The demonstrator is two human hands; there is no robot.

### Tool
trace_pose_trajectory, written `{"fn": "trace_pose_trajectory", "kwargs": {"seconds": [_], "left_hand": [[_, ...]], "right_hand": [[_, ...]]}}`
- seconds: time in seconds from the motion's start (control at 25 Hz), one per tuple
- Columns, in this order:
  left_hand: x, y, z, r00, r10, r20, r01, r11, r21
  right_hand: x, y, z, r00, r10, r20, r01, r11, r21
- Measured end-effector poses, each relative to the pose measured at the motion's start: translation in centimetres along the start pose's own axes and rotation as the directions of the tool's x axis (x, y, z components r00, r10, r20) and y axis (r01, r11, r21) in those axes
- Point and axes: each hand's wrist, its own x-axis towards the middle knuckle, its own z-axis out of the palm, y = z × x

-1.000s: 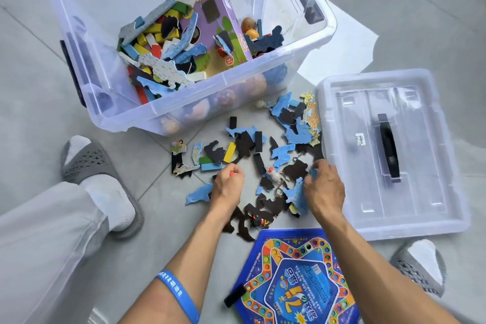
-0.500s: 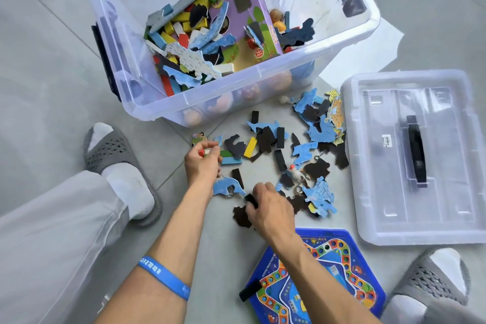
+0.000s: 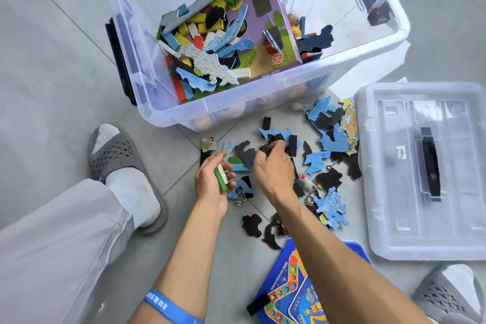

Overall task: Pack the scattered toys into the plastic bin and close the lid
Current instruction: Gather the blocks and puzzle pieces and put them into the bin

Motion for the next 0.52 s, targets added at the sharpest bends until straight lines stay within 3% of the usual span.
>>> {"fn": "trace_pose_trajectory", "kwargs": {"seconds": [0.16,0.28,0.36,0.4,0.48,0.52], "left_hand": [[-0.4,0.3,-0.1,0.987,-0.066,0.146,0.095,0.974,-0.204],[-0.5,0.1,0.3,0.984,-0.060,0.170,0.091,0.979,-0.183],[-0.6,-0.3,0.4,0.984,-0.054,0.167,0.079,0.986,-0.148],[-0.8,-0.4,0.4,0.985,-0.055,0.164,0.078,0.987,-0.137],[-1.3,-0.6,0.5,0.986,-0.057,0.159,0.081,0.985,-0.150],[-1.8,-0.6,0.7,0.986,-0.055,0.160,0.083,0.982,-0.170]], "right_hand": [[1.6,-0.4,0.9,0.999,-0.047,-0.028,0.036,0.951,-0.306],[1.0,0.8,0.9,0.986,-0.140,-0.091,0.080,0.877,-0.474],[0.8,1.6,0.5,0.985,-0.166,-0.052,0.122,0.874,-0.471],[0.7,2.0,0.0,0.990,-0.141,-0.017,0.125,0.921,-0.370],[0.0,2.3,-1.5,0.996,-0.004,0.092,-0.012,0.986,0.167],[-0.7,2.2,-2.6,0.980,0.042,0.197,-0.132,0.874,0.468]]}}
